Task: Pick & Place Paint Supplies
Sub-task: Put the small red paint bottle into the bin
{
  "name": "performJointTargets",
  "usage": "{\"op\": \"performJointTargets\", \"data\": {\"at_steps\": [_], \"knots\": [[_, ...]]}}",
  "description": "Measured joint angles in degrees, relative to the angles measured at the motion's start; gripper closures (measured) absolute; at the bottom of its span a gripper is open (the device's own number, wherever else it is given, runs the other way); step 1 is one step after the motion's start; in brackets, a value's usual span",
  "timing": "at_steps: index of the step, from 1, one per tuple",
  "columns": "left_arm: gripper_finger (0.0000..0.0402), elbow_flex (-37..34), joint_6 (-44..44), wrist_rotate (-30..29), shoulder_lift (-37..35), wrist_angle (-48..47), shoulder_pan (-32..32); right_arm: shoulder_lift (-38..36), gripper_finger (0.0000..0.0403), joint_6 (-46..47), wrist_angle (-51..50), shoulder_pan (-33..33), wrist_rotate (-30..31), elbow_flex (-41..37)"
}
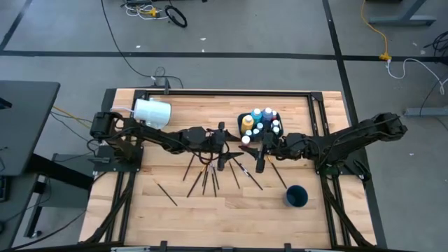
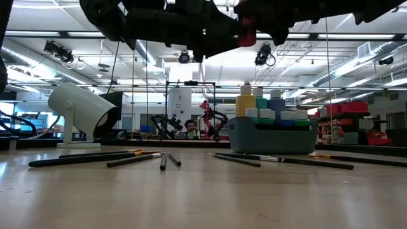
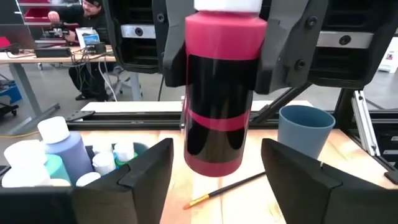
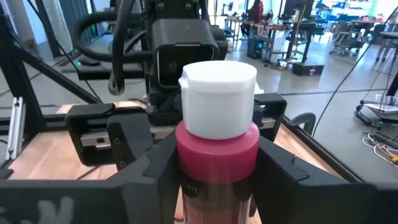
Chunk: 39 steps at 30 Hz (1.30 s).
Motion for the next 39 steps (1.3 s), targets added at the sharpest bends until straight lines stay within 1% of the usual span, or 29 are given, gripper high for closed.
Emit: {"op": "performJointTargets", "data": {"at_steps": [3, 6, 9, 12, 18, 22, 25, 31, 39], "knots": [[0.0136, 0.5, 0.0, -0.1, 0.0, 0.0, 0.0, 0.0, 0.0246, 0.0, 1.2, 0.0, -0.3, 0.0], [0.0131, 0.7, 0.0, -1.2, 0.0, 0.3, 0.0, 0.0, 0.0246, 0.3, 2.8, 0.0, -2.9, 0.0], [0.0131, 0.8, 0.1, -0.3, 0.0, 0.5, 0.2, 0.0, 0.0246, 0.6, 4.5, 0.0, -3.9, 0.0], [0.0131, 0.8, -0.4, 0.5, 0.0, 0.4, 0.3, 0.0, 0.0246, -1.3, 5.0, -0.3, -4.0, 0.0], [0.0131, 1.7, 0.3, 0.5, 0.0, 1.6, 0.4, 3.5, 0.0246, -3.1, 11.2, -0.8, -4.5, 0.0], [0.0131, 2.2, 0.3, 0.6, 0.0, 1.4, 0.4, 5.5, 0.0246, -4.6, 11.9, -1.1, -4.5, 0.0], [0.0135, 2.3, 0.3, 0.6, 0.0, 0.8, 0.4, 5.5, 0.0246, -5.0, 12.7, -1.1, -4.4, 0.0], [0.0145, 2.3, 0.4, 0.5, 0.0, -3.7, 0.4, 5.5, 0.0246, -5.6, 13.1, -1.1, -4.4, 0.0], [0.0172, 2.3, 0.7, 0.2, 0.0, -3.0, 0.4, 5.5, 0.0246, -4.9, 12.7, -1.1, -4.4, 0.0]]}}
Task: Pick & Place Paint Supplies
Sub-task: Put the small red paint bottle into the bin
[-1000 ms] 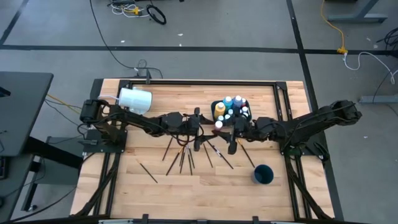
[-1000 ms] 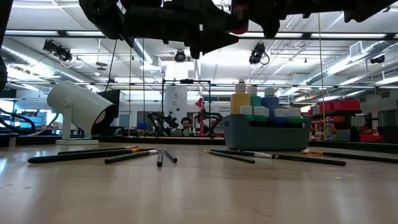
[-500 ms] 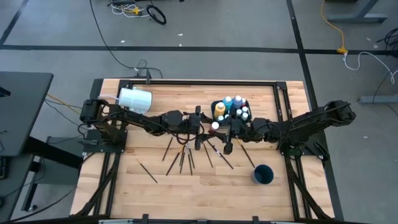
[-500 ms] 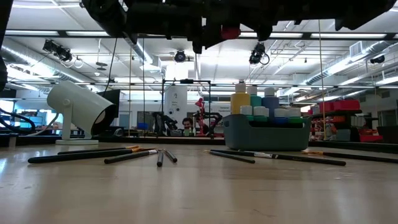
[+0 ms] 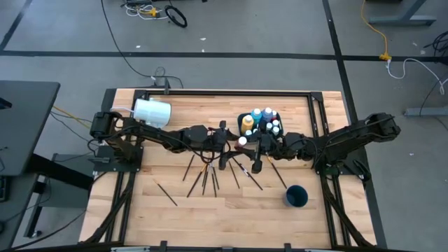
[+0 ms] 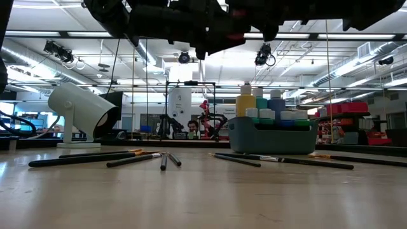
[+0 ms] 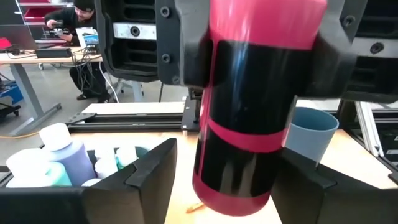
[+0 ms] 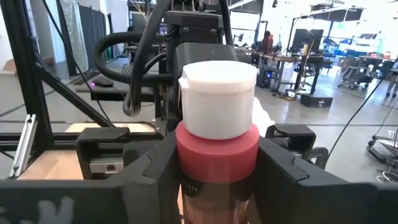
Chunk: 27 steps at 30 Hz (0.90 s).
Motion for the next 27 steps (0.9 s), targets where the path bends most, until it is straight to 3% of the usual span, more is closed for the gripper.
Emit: {"op": "performJointTargets", "data": {"at_steps": [12, 20, 27], "knots": [[0.0243, 0.0, -0.3, 0.0, 0.0, -1.8, 0.0, 0.0, 0.0220, -2.0, -0.7, 0.0, 0.1, 0.0], [0.0239, 0.0, -2.1, 0.0, 0.0, -7.6, 0.0, 0.0, 0.0191, -2.2, -0.8, 0.0, 0.0, 0.0], [0.0247, 0.0, -2.2, -0.7, 0.0, -7.6, 0.0, 0.0, 0.0206, -2.2, -1.2, 0.0, 0.0, 0.0]]}}
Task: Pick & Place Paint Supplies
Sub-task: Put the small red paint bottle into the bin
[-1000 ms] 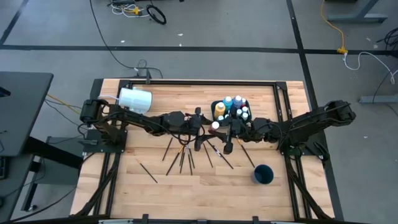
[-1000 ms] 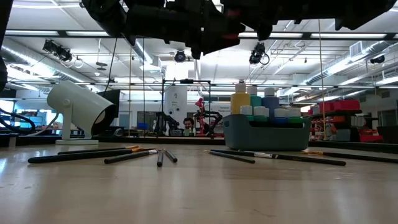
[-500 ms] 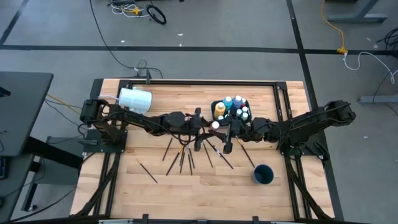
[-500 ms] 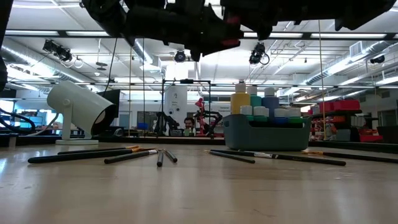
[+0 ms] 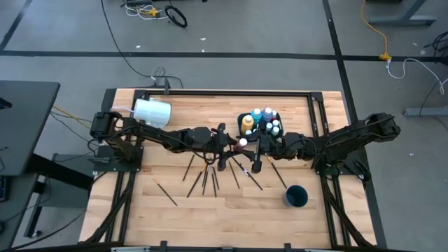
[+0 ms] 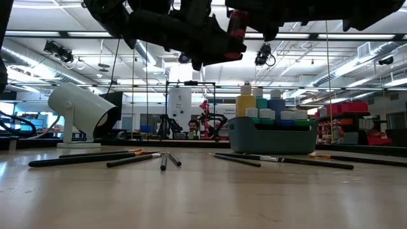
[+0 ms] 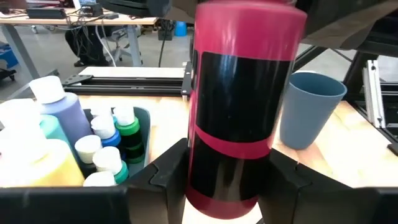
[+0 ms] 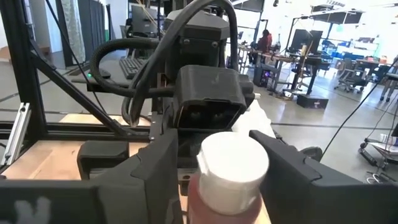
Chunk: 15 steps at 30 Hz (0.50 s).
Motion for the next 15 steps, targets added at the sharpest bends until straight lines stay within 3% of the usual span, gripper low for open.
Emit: {"op": "performJointTargets", "data": {"at_steps": [5, 11, 15], "knots": [[0.0241, 0.0, 0.7, -1.5, 0.0, -0.3, -0.1, -1.3, 0.0236, 0.0, -0.8, 0.6, 1.0, 0.0], [0.0247, 0.0, 1.3, -1.8, 0.0, -0.6, -0.1, -5.9, 0.0265, 0.2, -10.0, 2.0, 4.7, 0.1], [0.0244, 0.0, 1.1, -1.7, 0.0, -0.3, -0.1, -6.9, 0.0272, 4.4, -11.8, 2.2, 4.6, 0.1]]}}
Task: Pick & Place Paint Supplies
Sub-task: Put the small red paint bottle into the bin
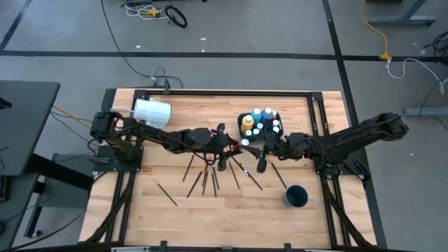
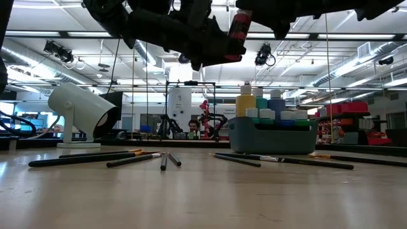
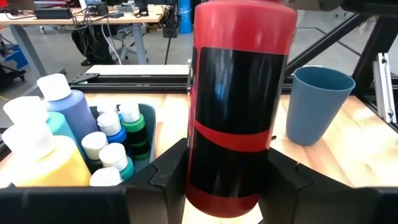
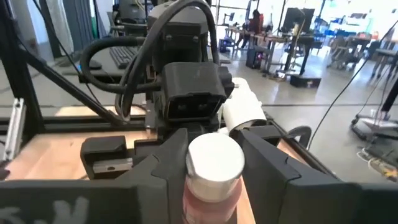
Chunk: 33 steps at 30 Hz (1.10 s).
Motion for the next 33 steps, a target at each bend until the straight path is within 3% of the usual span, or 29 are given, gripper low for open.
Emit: {"op": "performJointTargets", "data": {"at_steps": [15, 19, 26, 33], "knots": [[0.0243, 0.0, 0.1, -0.5, 0.0, 2.8, 0.0, 0.0, 0.0221, 1.0, 0.7, 0.0, -0.2, -0.1], [0.0246, 0.0, 0.2, -0.5, 0.0, 3.0, 0.0, 0.1, 0.0233, 1.1, 1.2, 0.0, -0.2, -0.1], [0.0242, 0.0, 0.3, -0.1, 0.0, 2.8, -0.1, 0.1, 0.0290, 0.7, 1.1, 0.0, -0.1, -0.1], [0.0239, 0.0, 1.0, -0.3, 0.0, 1.9, -0.1, 0.1, 0.0280, 0.9, -0.1, 0.0, -0.2, -0.1]]}}
